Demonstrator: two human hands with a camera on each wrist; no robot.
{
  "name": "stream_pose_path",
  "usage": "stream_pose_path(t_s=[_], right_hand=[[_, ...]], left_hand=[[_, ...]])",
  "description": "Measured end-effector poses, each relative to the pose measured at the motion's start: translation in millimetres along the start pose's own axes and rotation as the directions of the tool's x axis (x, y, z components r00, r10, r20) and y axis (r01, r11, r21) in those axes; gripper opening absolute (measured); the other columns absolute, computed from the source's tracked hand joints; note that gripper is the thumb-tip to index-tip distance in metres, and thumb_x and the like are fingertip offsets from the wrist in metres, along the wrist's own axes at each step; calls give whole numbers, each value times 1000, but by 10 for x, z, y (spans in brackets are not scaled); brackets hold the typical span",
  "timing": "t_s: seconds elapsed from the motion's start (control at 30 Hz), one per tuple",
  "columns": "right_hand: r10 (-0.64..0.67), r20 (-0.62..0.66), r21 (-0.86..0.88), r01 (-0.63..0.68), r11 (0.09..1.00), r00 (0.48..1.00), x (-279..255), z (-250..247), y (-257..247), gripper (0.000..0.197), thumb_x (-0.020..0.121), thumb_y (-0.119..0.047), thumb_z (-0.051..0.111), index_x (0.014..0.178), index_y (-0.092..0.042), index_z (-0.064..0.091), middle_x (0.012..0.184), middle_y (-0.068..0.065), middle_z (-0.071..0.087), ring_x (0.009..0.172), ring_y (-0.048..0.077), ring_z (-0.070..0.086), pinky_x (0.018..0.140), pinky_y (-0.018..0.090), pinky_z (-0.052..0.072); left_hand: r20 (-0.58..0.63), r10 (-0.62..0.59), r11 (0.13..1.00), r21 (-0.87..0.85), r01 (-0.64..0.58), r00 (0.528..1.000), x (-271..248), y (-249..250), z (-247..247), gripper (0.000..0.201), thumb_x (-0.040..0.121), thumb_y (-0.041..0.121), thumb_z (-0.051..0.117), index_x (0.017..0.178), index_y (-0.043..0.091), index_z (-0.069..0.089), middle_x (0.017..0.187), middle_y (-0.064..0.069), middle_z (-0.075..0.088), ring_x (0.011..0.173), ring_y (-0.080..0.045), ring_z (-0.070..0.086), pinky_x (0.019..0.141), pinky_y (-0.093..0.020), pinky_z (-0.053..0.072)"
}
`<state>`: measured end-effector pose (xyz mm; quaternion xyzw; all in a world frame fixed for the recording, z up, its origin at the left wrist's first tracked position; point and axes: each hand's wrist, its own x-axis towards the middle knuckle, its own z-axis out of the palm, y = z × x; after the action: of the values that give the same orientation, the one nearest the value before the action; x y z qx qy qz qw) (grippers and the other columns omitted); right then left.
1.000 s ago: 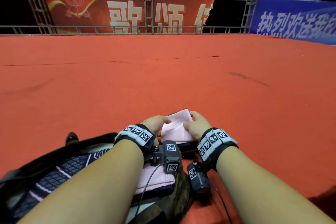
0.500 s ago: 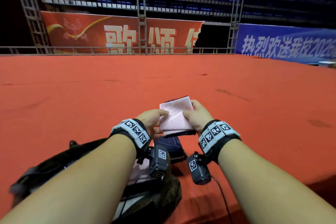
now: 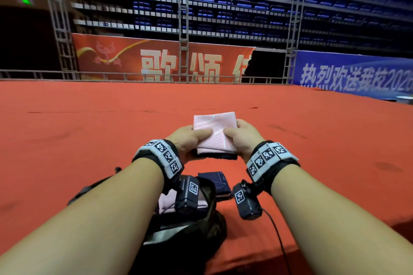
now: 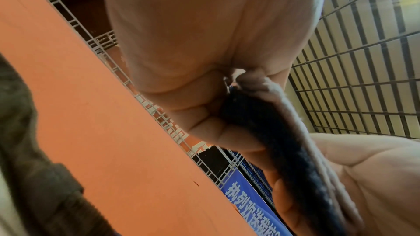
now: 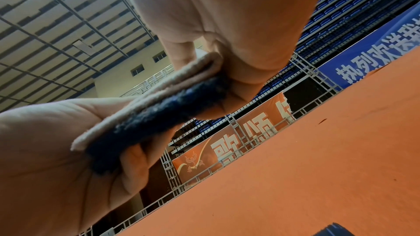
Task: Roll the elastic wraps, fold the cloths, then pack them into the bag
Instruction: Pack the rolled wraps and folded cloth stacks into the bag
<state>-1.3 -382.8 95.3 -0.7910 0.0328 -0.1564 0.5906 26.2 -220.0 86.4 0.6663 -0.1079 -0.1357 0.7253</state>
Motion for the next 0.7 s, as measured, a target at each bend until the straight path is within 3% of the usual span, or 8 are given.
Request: stream_pose_path(t_s=[0.17, 0.3, 0.43, 0.53, 0.63, 0.7], right_hand=[[6, 33, -28, -5, 1000, 999, -71, 125, -120, 11, 88, -11, 58, 85, -17, 67, 98, 13, 74, 94, 35, 71, 85, 57, 58], [45, 39, 6, -45, 999, 998, -139, 229, -177, 18, 88, -6, 54, 87, -13, 71, 99, 18, 74, 95, 38, 72, 79, 60, 59], [112, 68, 95, -118, 988, 991, -179, 306, -183, 16, 93, -11, 57, 100, -2, 68, 107, 23, 72, 93, 36, 72, 79, 55, 61], [149, 114, 163, -167, 972, 982, -221, 346, -168, 12, 97, -22, 63, 98, -9, 64, 107, 19, 72, 96, 37, 71, 83, 52, 59], [101, 161, 178, -130, 975, 982, -238, 387, -110, 15, 98, -12, 60, 112, -11, 63, 109, 18, 72, 98, 36, 71, 85, 55, 58], [41, 152, 97, -57, 994, 988, -208, 414, -54, 24, 96, -12, 62, 120, -15, 62, 109, 15, 73, 98, 35, 71, 86, 57, 58]], left_hand=[[-21, 102, 995, 16, -102, 995, -156, 70, -216, 28, 97, 18, 67, 124, 10, 63, 101, -14, 75, 74, -23, 72, 59, -33, 59], [-25, 159, 987, -3, -159, 987, -238, 114, -335, 33, 95, 14, 70, 126, 8, 62, 116, -21, 72, 88, -31, 71, 70, -42, 63], [37, 189, 982, 0, -189, 981, -268, 113, -429, 38, 92, 14, 73, 127, 7, 61, 108, -21, 72, 86, -31, 70, 71, -40, 60], [106, 182, 983, -9, -182, 978, -291, 92, -484, 42, 90, 14, 75, 129, 7, 61, 106, -19, 71, 84, -30, 70, 69, -37, 61], [118, 86, 993, 72, -95, 989, -328, 79, -583, 53, 81, 22, 82, 128, 7, 62, 109, -20, 73, 86, -31, 70, 70, -39, 62], [54, 17, 979, 200, -28, 998, -378, 81, -683, 39, 87, 25, 79, 114, 4, 61, 88, -14, 71, 65, -24, 65, 53, -30, 57]])
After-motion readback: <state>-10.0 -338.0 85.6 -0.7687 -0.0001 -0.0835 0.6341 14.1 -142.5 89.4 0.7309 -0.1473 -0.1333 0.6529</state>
